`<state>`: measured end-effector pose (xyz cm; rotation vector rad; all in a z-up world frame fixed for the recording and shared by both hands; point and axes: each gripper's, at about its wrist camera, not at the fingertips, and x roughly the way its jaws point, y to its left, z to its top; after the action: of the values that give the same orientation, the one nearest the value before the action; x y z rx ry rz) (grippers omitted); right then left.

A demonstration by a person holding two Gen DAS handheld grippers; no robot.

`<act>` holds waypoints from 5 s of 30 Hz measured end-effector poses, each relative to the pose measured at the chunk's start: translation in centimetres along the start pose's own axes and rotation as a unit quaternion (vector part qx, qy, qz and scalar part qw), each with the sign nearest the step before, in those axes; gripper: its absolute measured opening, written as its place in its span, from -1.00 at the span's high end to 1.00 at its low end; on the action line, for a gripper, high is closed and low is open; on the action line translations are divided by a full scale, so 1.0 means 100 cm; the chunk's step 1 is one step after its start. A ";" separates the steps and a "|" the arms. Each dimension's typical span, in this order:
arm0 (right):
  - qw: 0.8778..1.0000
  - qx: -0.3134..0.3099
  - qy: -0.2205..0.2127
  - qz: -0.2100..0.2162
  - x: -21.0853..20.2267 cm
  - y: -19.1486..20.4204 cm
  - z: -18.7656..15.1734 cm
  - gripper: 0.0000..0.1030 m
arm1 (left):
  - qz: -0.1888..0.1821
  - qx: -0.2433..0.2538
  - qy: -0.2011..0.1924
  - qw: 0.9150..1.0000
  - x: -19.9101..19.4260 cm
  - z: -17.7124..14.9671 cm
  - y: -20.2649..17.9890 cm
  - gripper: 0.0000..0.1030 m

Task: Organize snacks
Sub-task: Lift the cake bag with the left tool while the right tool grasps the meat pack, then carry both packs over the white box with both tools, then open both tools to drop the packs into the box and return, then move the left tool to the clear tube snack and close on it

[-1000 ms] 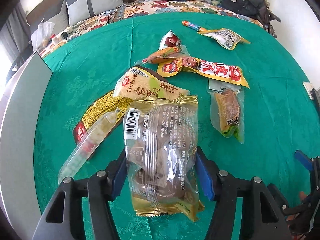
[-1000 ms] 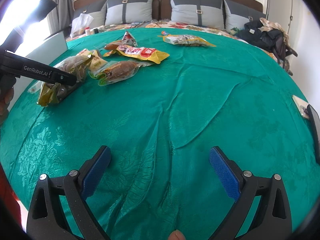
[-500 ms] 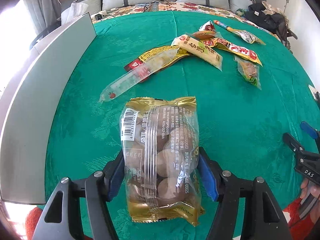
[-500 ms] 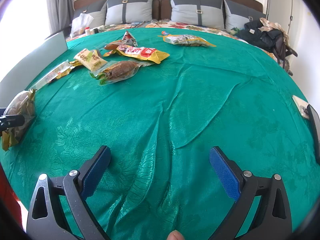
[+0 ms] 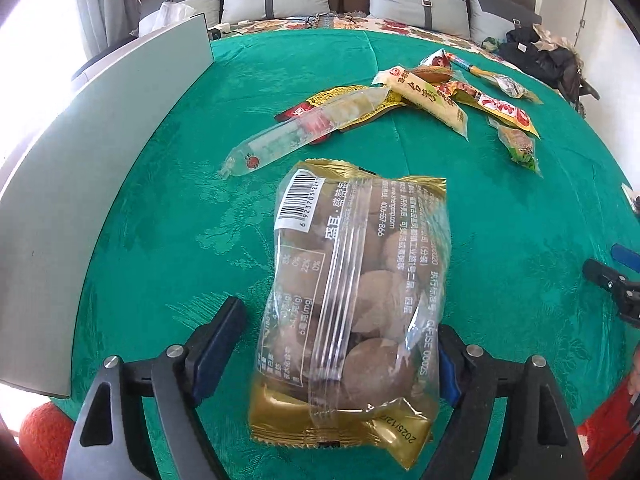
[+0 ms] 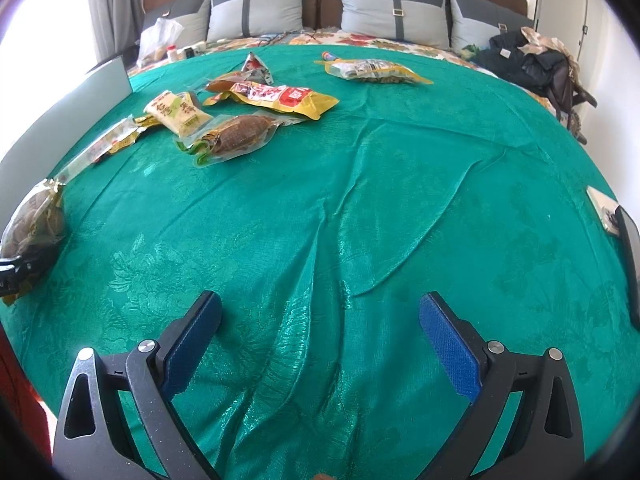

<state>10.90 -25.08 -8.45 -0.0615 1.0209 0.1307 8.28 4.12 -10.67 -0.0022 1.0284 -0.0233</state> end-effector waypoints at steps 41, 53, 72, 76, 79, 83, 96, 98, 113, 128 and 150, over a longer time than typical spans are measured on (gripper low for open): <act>0.985 -0.016 0.148 0.087 0.010 0.028 0.044 -0.47 | -0.098 0.007 0.005 0.995 -0.013 0.006 0.025 -0.77; 0.981 -0.040 0.184 0.035 0.015 0.049 0.032 0.09 | -0.084 0.019 -0.004 0.996 -0.013 0.010 0.015 -0.10; 0.975 0.017 0.114 0.191 -0.032 0.092 0.044 0.20 | -0.154 -0.097 -0.085 0.980 -0.124 0.036 0.092 -0.09; 0.963 -0.015 0.080 0.257 -0.060 0.161 0.091 0.20 | -0.097 -0.141 -0.116 0.978 -0.158 0.053 0.165 -0.10; 0.945 -0.051 0.053 0.320 -0.088 0.231 0.128 0.20 | -0.022 -0.172 -0.120 0.978 -0.166 0.061 0.227 -0.10; 0.918 -0.089 0.032 0.386 -0.114 0.327 0.160 0.14 | 0.057 -0.192 -0.099 0.975 -0.156 0.058 0.292 -0.17; 0.952 -0.084 -0.002 0.296 -0.070 0.276 0.136 -0.44 | 0.060 -0.199 -0.109 0.972 -0.154 0.021 0.275 -0.64; 0.970 -0.087 0.007 0.226 -0.044 0.227 0.115 -0.44 | 0.024 -0.172 -0.113 0.978 -0.155 0.031 0.235 -0.65; 0.999 0.017 -0.024 -0.022 0.002 -0.029 0.013 -0.44 | -0.031 0.036 0.003 0.999 -0.002 0.037 -0.024 -0.89; 0.998 0.025 -0.060 -0.021 0.009 -0.030 0.009 -0.67 | -0.023 0.034 -0.044 0.998 0.037 0.047 -0.021 -1.00; 0.998 0.026 -0.060 -0.022 0.009 -0.030 0.009 -0.68 | -0.021 0.030 -0.046 0.998 0.037 0.046 -0.019 -1.00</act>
<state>12.55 -27.83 -8.79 -0.0290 0.9017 0.0678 14.10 2.09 -11.39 0.0296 0.9346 -0.0916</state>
